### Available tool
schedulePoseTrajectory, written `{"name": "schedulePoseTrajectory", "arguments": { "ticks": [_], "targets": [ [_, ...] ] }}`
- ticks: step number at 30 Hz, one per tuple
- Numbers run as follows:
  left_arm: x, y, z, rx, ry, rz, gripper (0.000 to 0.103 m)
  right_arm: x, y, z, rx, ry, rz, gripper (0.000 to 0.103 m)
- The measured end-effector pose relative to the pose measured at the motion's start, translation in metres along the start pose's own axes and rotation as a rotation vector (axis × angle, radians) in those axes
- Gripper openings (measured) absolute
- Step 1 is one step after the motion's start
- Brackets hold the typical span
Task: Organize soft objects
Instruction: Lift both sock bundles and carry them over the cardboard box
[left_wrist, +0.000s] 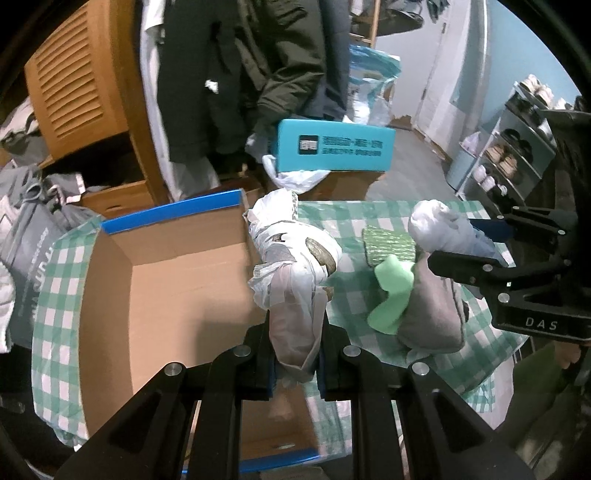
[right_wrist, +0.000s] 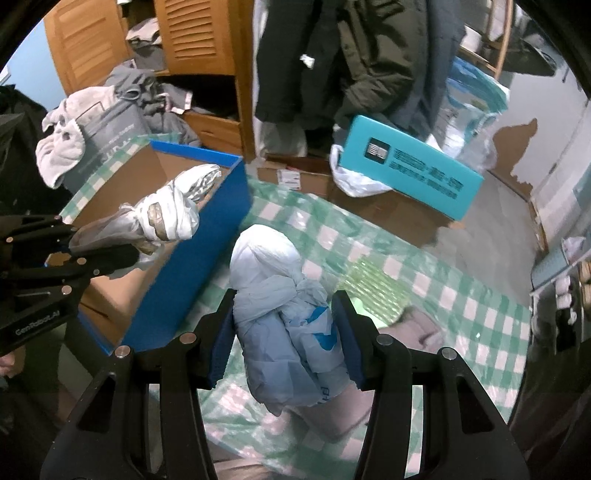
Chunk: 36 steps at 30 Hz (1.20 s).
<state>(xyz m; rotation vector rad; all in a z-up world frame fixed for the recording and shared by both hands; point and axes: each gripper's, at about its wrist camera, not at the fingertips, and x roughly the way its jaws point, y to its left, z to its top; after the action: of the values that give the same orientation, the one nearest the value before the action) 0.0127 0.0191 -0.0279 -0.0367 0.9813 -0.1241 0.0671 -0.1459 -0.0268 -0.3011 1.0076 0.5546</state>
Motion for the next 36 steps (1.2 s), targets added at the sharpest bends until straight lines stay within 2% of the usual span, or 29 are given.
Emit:
{"name": "schedulePoseTrajectory", "arguments": {
  "ticks": [7,20,29,36],
  "targets": [
    [-0.002,0.027,-0.004,-0.052,0.000,0.000,0.016,0.011,0.026,0.019,-0.033,0.000,0.036,0.051],
    [-0.002,0.074,-0.018,-0.125,0.000,0.045,0.016,0.032,0.075,0.050,-0.115,0.011,0.091,0.051],
    [0.000,0.105,-0.026,-0.180,0.010,0.068,0.016,0.053,0.105,0.066,-0.138,0.029,0.141,0.051],
    [0.006,0.123,-0.034,-0.207,0.029,0.095,0.016,0.068,0.126,0.072,-0.168,0.052,0.147,0.051]
  ]
}}
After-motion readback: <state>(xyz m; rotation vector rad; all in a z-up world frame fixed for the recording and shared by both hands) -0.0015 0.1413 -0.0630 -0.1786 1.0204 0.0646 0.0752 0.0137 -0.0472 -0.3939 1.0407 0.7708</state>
